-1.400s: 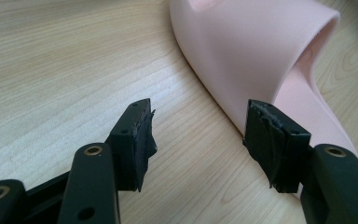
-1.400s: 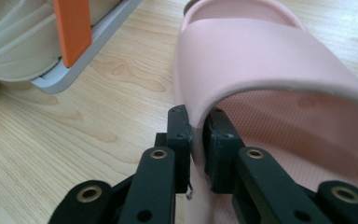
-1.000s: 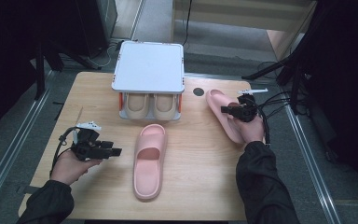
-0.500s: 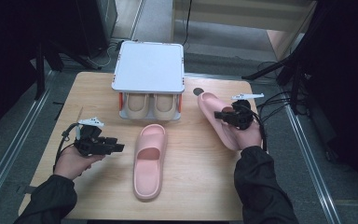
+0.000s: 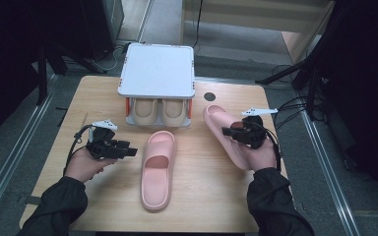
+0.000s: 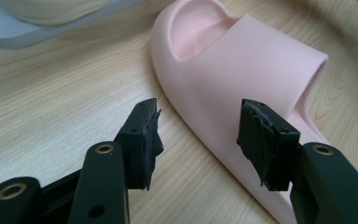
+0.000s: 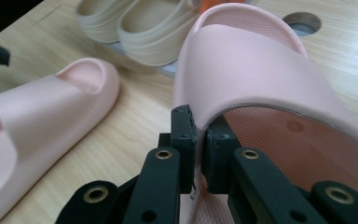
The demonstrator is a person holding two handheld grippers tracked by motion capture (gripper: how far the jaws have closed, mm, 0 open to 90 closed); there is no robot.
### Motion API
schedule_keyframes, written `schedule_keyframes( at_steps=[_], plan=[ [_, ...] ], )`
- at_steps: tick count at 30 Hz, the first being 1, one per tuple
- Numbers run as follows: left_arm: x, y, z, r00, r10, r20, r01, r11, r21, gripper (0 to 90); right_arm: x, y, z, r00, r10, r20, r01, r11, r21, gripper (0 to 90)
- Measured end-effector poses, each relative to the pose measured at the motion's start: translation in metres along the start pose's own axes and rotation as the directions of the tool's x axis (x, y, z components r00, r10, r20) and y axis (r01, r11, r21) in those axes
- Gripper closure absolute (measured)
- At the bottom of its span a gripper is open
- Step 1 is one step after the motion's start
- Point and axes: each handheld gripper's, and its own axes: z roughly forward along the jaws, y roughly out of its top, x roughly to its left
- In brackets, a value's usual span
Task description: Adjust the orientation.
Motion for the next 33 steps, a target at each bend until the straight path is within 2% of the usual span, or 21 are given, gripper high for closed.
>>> schedule_keyframes(
  at_steps=[5, 10, 11, 13, 20, 21, 26, 30, 33],
  plan=[
    [0.0, 0.004, 0.005, 0.9999, 0.011, 0.003, -0.011, 0.9998, 0.016, 45.8, 0.019, -0.008, 0.0, 0.9997, -0.011, -0.022, 0.011, 1.0, 0.008, 85.2],
    [-0.002, 0.006, 0.007, 0.9998, 0.018, 0.008, -0.018, 0.9996, 0.023, 45.7, 0.039, -0.016, 0.007, 0.9986, -0.037, -0.038, 0.039, 0.998, 0.048, 85.2],
    [-0.002, 0.006, 0.007, 0.9998, 0.018, 0.008, -0.018, 0.9996, 0.023, 45.4, 0.039, -0.016, 0.007, 0.9986, -0.037, -0.038, 0.039, 0.998, 0.048, 85.2],
    [-0.002, 0.006, 0.007, 0.9999, 0.012, 0.005, -0.012, 0.9997, 0.023, 45.1, 0.05, -0.019, 0.013, 0.9973, -0.056, -0.048, 0.059, 0.996, 0.065, 85.1],
    [-0.002, 0.006, 0.007, 0.9999, 0.016, 0.002, -0.016, 0.9996, 0.025, 45.1, 0.055, -0.023, 0.026, 0.9959, -0.074, -0.053, 0.079, 0.992, 0.097, 85.0],
    [-0.002, 0.006, 0.007, 0.9999, 0.016, 0.002, -0.016, 0.9995, 0.027, 45.1, 0.056, -0.025, 0.032, 0.9953, -0.081, -0.054, 0.087, 0.989, 0.118, 85.0],
    [-0.003, 0.006, 0.008, 0.9995, 0.032, 0.003, -0.032, 0.9989, 0.035, 45.2, 0.061, -0.027, 0.042, 0.9947, -0.088, -0.052, 0.095, 0.984, 0.147, 84.9],
    [-0.003, 0.005, 0.01, 0.9994, 0.034, 0.009, -0.034, 0.9987, 0.038, 45.0, 0.068, -0.028, 0.05, 0.9918, -0.119, -0.048, 0.125, 0.98, 0.158, 84.8],
    [-0.004, 0.005, 0.011, 0.9993, 0.038, 0.008, -0.038, 0.9983, 0.045, 44.9, 0.069, -0.028, 0.054, 0.9913, -0.122, -0.048, 0.129, 0.978, 0.164, 84.9]
  ],
)
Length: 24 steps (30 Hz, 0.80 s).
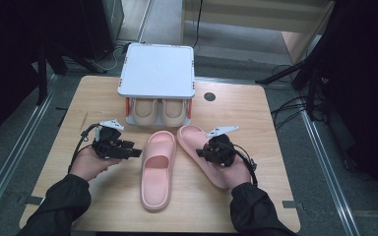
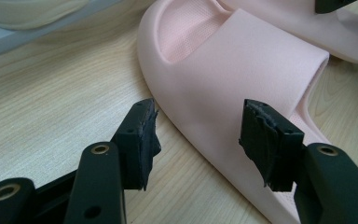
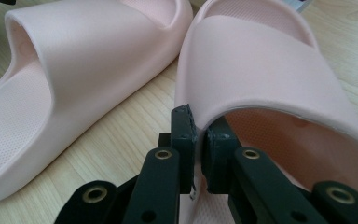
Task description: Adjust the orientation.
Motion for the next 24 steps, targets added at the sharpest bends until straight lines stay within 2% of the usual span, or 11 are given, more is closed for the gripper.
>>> schedule_keyframes(
  at_steps=[4, 9, 15, 18, 21, 24],
  plan=[
    [-0.001, -0.001, 0.002, 0.9999, 0.017, 0.0, -0.017, 0.9998, 0.006, 46.3, 0.005, 0.0, 0.004, 0.9998, -0.015, 0.013, 0.015, 1.0, 0.019, 84.8],
    [-0.003, -0.002, 0.003, 0.9994, 0.034, 0.003, -0.034, 0.9994, -0.003, 48.5, 0.009, -0.001, 0.006, 0.9998, -0.019, 0.011, 0.019, 1.0, 0.018, 84.5],
    [-0.002, -0.003, 0.002, 0.9995, 0.03, 0.001, -0.03, 0.9995, -0.006, 48.5, 0.014, -0.001, 0.011, 0.9995, -0.032, 0.003, 0.031, 0.999, 0.03, 82.3],
    [-0.002, -0.004, 0.002, 0.9994, 0.034, 0.0, -0.034, 0.9994, -0.006, 48.5, 0.013, -0.002, 0.012, 0.9994, -0.018, -0.029, 0.019, 0.999, 0.032, 77.6],
    [-0.001, -0.004, 0.002, 0.9997, 0.024, 0.004, -0.024, 0.9997, -0.007, 49.4, 0.014, 0.0, 0.007, 0.9983, -0.02, -0.056, 0.02, 1.0, 0.003, 74.2],
    [-0.001, -0.004, 0.0, 0.9996, 0.018, 0.021, -0.017, 0.9998, -0.008, 55.6, 0.012, 0.0, -0.002, 0.9981, -0.014, -0.061, 0.014, 1.0, -0.005, 73.9]
  ],
)
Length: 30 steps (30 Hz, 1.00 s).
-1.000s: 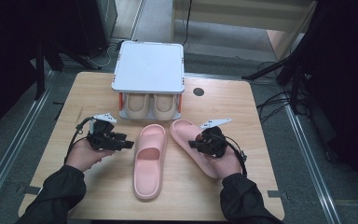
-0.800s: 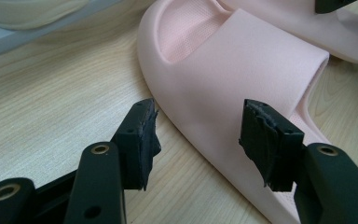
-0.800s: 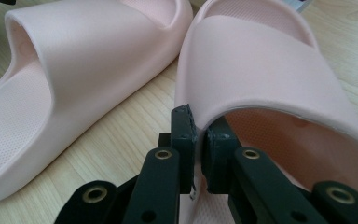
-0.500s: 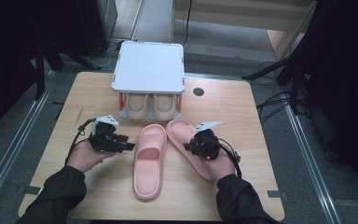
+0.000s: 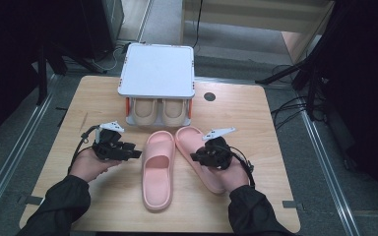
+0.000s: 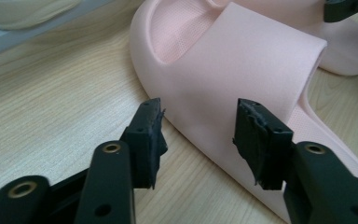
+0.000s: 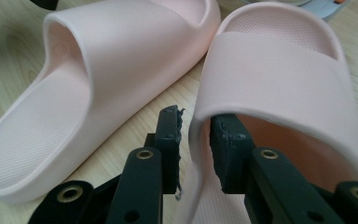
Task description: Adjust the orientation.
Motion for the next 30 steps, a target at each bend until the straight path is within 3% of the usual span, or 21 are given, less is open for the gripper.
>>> schedule_keyframes(
  at_steps=[3, 8, 13, 19, 22, 30],
  plan=[
    [-0.001, 0.0, -0.003, 0.9999, 0.002, 0.013, -0.001, 0.9998, -0.021, 62.6, -0.001, -0.001, -0.011, 0.9999, 0.015, -0.005, -0.015, 1.0, -0.009, 75.2],
    [-0.002, 0.0, -0.004, 1.0, 0.003, 0.002, -0.003, 0.9995, -0.032, 65.3, -0.006, -0.002, -0.031, 0.9999, 0.012, -0.004, -0.012, 0.999, -0.053, 82.7],
    [-0.001, -0.001, -0.001, 1.0, 0.002, 0.0, -0.003, 0.9988, -0.048, 66.5, -0.024, -0.002, -0.041, 0.9994, 0.036, -0.003, -0.036, 0.996, -0.078, 86.4],
    [-0.002, -0.001, 0.002, 0.9994, -0.027, 0.019, 0.028, 0.9996, -0.009, 75.2, -0.046, -0.003, -0.044, 0.9983, 0.044, 0.04, -0.04, 0.995, -0.096, 90.0],
    [-0.005, -0.002, 0.005, 0.9996, -0.022, 0.018, 0.022, 0.9996, 0.016, 78.7, -0.055, -0.003, -0.044, 0.997, 0.048, 0.06, -0.042, 0.994, -0.096, 90.0],
    [-0.005, -0.005, 0.014, 0.9994, -0.03, 0.017, 0.029, 0.9982, 0.053, 81.7, -0.083, -0.007, -0.028, 0.9886, 0.111, 0.101, -0.107, 0.993, -0.051, 90.0]
  ],
)
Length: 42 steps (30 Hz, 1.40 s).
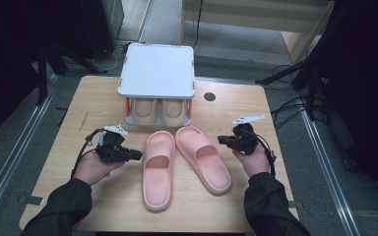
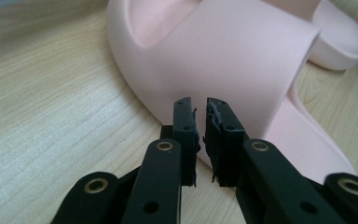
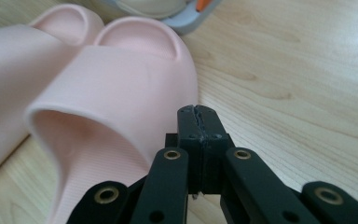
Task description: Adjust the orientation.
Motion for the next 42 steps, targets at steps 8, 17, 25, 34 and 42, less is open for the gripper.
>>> schedule_keyframes(
  at_steps=[8, 17, 25, 34, 42],
  plan=[
    [0.003, -0.003, 0.007, 1.0, 0.0, -0.008, 0.0, 0.9994, 0.035, 80.9, -0.007, -0.002, 0.019, 0.9993, 0.01, 0.036, -0.013, 0.997, 0.076, 89.3],
    [0.002, -0.002, 0.012, 1.0, 0.008, -0.004, -0.008, 0.9987, 0.05, 80.6, 0.006, -0.001, 0.029, 0.9984, -0.052, 0.02, 0.05, 0.992, 0.116, 88.4],
    [-0.002, -0.003, 0.014, 0.9998, 0.017, 0.005, -0.018, 0.9983, 0.055, 80.4, 0.01, -0.002, 0.031, 0.9986, -0.051, -0.015, 0.053, 0.992, 0.118, 88.0],
    [-0.009, -0.001, 0.017, 0.9989, 0.043, 0.016, -0.044, 0.9967, 0.068, 79.3, 0.012, -0.003, 0.035, 0.9976, -0.034, -0.06, 0.04, 0.994, 0.104, 88.0],
    [-0.013, 0.0, 0.02, 0.9981, 0.059, 0.02, -0.06, 0.9955, 0.074, 78.9, 0.015, -0.003, 0.037, 0.9972, -0.023, -0.071, 0.03, 0.994, 0.102, 88.2]
  ],
)
